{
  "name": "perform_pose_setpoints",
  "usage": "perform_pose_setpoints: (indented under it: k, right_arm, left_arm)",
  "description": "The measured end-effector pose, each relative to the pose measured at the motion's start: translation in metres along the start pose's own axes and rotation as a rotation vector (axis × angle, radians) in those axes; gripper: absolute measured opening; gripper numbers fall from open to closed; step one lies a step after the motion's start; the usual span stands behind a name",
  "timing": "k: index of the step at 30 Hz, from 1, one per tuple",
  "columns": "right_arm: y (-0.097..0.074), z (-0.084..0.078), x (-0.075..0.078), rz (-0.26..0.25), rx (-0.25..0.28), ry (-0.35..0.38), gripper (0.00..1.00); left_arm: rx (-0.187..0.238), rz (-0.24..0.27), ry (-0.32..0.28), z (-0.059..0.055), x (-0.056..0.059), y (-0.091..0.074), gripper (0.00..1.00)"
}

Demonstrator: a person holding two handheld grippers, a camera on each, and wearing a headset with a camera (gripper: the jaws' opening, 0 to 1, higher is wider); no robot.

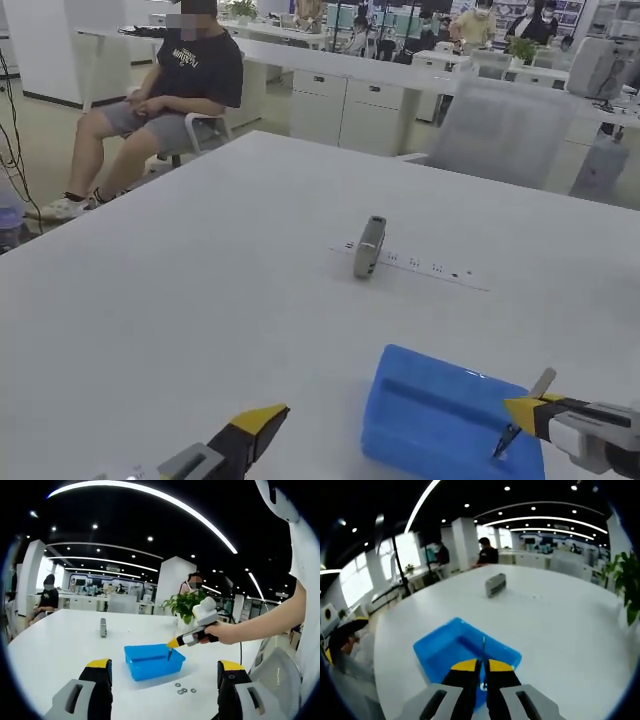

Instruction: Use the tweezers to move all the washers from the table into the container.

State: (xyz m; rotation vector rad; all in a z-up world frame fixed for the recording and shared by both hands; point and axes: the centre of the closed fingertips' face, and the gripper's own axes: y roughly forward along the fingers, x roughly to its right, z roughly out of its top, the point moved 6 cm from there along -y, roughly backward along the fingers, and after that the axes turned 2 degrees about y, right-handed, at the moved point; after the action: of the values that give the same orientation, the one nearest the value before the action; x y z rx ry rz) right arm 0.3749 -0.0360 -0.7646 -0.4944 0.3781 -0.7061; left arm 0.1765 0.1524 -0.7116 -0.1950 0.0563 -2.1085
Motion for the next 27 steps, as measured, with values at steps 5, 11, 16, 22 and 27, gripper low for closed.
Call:
perform_pose_setpoints:
  k: [5, 11, 16, 22, 27]
  right_arm:
    - [0.001, -0.003, 0.000, 0.010, 0.008, -0.004, 0.02]
    - [-0.007, 0.000, -0.006, 0.015, 0.046, -0.020, 0.03]
    - [-0.028, 0.013, -0.021, 0.037, 0.114, -0.025, 0.03]
    - [-0.053, 0.019, -0.047, 0.069, 0.181, -0.010, 0.03]
    - [-0.064, 0.013, -0.064, 0.098, 0.201, 0.024, 0.03]
  left_arm:
    - [-0.001, 0.005, 0.009, 0.000, -0.001, 0.000, 0.88]
    - [0.003, 0.010, 0.012, 0.000, -0.001, -0.001, 0.90]
    - [-0.003, 0.014, 0.012, -0.001, -0.002, -0.001, 0.89]
    - [-0.020, 0.013, 0.008, -0.003, -0.002, -0.001, 0.88]
    - [-0.024, 0.005, 0.013, -0.003, -0.001, 0.000, 0.88]
